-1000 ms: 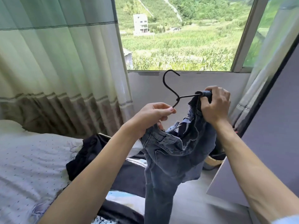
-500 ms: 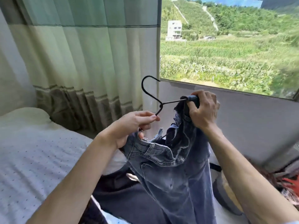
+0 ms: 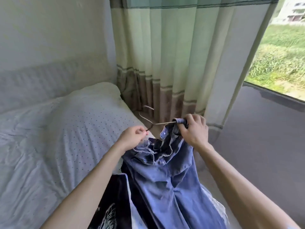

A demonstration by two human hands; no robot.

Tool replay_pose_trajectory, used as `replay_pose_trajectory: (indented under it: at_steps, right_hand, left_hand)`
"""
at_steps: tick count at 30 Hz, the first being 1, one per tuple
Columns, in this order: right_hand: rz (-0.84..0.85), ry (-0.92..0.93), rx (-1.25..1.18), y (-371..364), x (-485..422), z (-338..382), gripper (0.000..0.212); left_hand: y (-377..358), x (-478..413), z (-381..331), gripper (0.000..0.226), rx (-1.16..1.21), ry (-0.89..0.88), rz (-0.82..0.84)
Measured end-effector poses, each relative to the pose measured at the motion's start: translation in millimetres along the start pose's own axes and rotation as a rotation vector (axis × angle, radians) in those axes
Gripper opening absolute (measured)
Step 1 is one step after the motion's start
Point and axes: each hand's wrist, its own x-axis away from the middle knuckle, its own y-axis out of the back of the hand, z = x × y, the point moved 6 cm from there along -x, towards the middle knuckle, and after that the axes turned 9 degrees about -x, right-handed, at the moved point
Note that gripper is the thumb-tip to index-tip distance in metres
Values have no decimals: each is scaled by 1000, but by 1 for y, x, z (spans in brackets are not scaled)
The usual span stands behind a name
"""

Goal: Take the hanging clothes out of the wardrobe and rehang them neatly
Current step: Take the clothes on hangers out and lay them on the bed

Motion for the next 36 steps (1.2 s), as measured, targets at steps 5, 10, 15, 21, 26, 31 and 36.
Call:
replay_pose_trajectory:
  at_steps: [5, 10, 15, 21, 26, 31, 36]
  right_hand:
    - [319, -87, 85, -74, 34, -73, 33]
    - [418, -167, 101, -117, 42, -114, 31]
    - [381, -162, 85, -158, 7, -114, 40]
    - [482, -104, 195, -238, 12, -138, 61]
    - [765, -293, 318, -299, 70, -189, 67]
    - [1005, -369, 433, -331, 109, -209, 75]
    - [1052, -384, 486, -353, 126, -225, 82]
  left_hand:
    - [-97, -1, 81, 10, -105, 193, 132]
    - [-154, -6, 117, 8, -3, 259, 138]
    - [-147, -73, 158, 14, -11, 283, 34]
    - [-116, -202, 220, 19, -81, 211, -54]
    - [-142, -286, 277, 23, -134, 224, 44]
    - [-183, -331, 329, 36, -334, 308, 108]
    - [-249, -348, 383, 69, -467, 368, 524]
